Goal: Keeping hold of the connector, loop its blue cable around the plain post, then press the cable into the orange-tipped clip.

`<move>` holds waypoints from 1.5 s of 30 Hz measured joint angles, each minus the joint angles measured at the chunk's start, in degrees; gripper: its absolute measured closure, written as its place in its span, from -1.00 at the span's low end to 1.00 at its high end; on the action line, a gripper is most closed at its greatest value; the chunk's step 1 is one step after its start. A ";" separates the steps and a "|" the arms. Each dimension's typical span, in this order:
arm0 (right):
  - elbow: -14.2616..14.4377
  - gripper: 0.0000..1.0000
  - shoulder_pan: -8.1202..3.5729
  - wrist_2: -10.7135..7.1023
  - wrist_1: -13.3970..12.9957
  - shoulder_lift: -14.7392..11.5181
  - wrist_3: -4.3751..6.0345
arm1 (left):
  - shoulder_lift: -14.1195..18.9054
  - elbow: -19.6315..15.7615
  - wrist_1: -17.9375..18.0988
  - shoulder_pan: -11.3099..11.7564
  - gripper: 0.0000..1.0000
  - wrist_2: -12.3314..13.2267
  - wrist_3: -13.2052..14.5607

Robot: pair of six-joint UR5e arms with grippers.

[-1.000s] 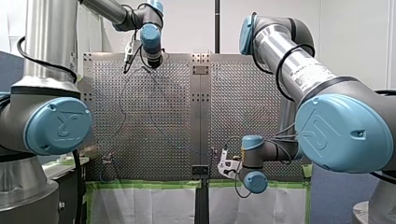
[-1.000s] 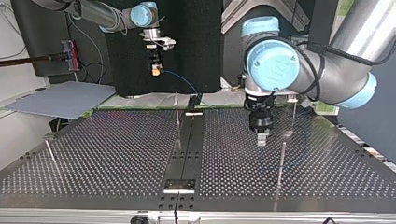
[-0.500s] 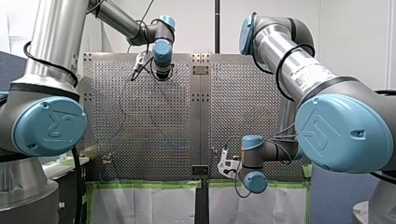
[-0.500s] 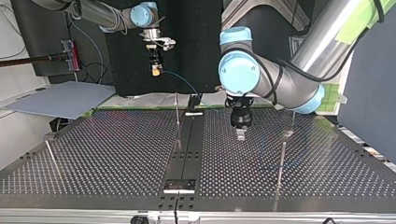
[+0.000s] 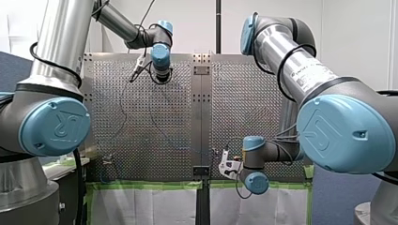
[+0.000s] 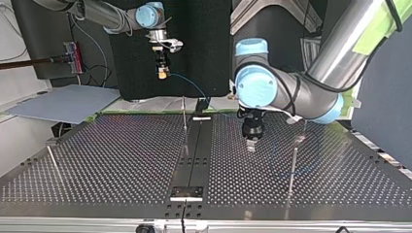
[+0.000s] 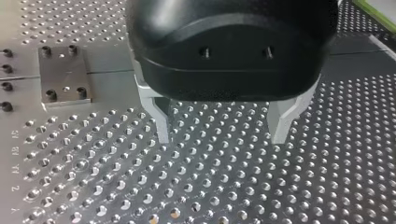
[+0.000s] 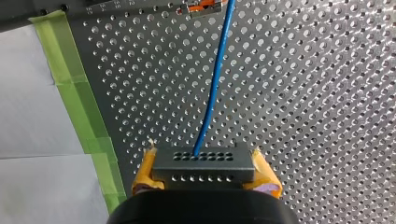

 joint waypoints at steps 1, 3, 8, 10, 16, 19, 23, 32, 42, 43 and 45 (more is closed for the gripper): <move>0.00 1.00 0.00 -0.01 0.00 0.00 0.00 | 0.00 0.02 -0.01 0.08 -1.00 0.39 -0.12; 0.00 1.00 0.00 -0.01 0.00 -0.01 0.00 | -0.02 0.01 0.01 0.31 -1.00 0.90 -0.26; -0.04 1.00 0.07 -0.14 0.00 -0.01 0.01 | -0.08 0.01 1.23 2.15 -1.00 0.54 0.11; -0.05 1.00 0.15 -0.20 0.00 -0.01 0.01 | -0.18 0.02 1.75 2.86 -1.00 0.14 0.45; -0.14 1.00 0.43 -0.27 0.07 -0.01 -0.03 | -2.64 1.67 0.91 3.14 -1.00 -0.52 2.13; -0.15 1.00 0.58 -0.27 0.18 -0.01 -0.10 | -4.23 2.41 0.97 2.92 -1.00 -0.90 2.70; -0.16 1.00 0.72 -0.27 0.20 0.00 -0.15 | -6.58 3.17 2.85 2.97 -1.00 -2.41 3.90; -0.31 1.00 1.02 -0.28 0.08 0.00 -0.14 | -7.81 4.03 7.82 3.63 -1.00 -5.63 7.33; -0.40 1.00 1.34 -0.27 0.09 0.00 -0.17 | -7.86 4.59 9.88 3.30 -1.00 -6.12 10.59; -0.41 1.00 1.39 -0.27 0.09 0.00 -0.19 | -7.87 4.57 9.92 3.33 -1.00 -6.14 10.89; -0.40 1.00 1.45 -0.28 0.09 0.00 -0.22 | -7.88 4.57 10.05 3.39 -1.00 -6.34 11.52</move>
